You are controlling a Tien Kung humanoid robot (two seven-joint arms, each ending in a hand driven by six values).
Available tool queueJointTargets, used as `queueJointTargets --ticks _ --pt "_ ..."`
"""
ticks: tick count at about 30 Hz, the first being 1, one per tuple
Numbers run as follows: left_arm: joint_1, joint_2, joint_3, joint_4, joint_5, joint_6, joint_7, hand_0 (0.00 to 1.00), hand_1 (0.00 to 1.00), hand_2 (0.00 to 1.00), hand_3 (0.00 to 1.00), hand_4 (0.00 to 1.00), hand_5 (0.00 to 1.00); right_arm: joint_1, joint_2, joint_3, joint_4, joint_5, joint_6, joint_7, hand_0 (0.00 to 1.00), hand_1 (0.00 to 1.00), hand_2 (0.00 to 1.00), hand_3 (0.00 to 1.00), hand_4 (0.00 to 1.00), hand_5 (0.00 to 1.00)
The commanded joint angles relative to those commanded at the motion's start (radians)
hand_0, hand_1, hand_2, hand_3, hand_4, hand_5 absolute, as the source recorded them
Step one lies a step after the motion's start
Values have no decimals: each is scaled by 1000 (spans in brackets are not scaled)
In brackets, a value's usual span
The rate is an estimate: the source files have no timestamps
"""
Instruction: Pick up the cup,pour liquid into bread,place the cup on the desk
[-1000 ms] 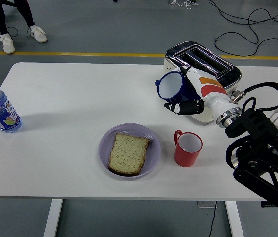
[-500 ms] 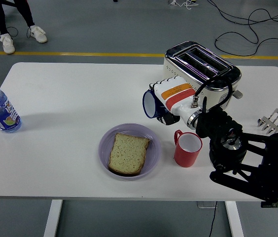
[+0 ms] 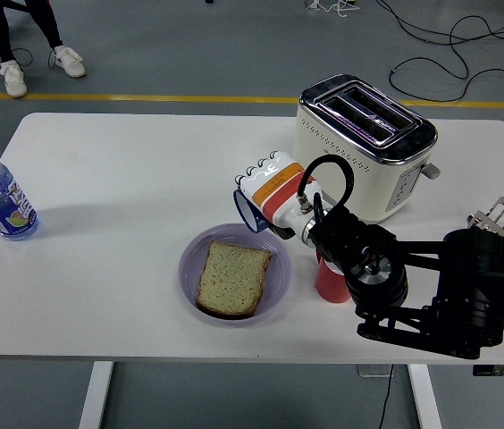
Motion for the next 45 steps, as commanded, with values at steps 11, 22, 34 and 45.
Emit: queueJointTargets --ticks 11,22,34,45 --pt "-5 6 -4 0 8 -2 2 655 694 713 608 347 922 19 4 5 5 -43 127 0 303 287 470 537 599 2" --pt "-6 2 -6 0 3 0 2 655 694 713 608 348 920 24 11 2 12 -35 127 0 303 306 469 539 604 7" --pt "8 -2 -28 0 19 0 2 655 695 713 608 349 920 -125 -52 251 127 208 -44 0 291 283 462 533 608 18" --pt "16 -4 -37 0 28 0 0 655 695 713 608 349 921 -403 -126 694 253 663 -235 135 286 278 468 535 576 9"
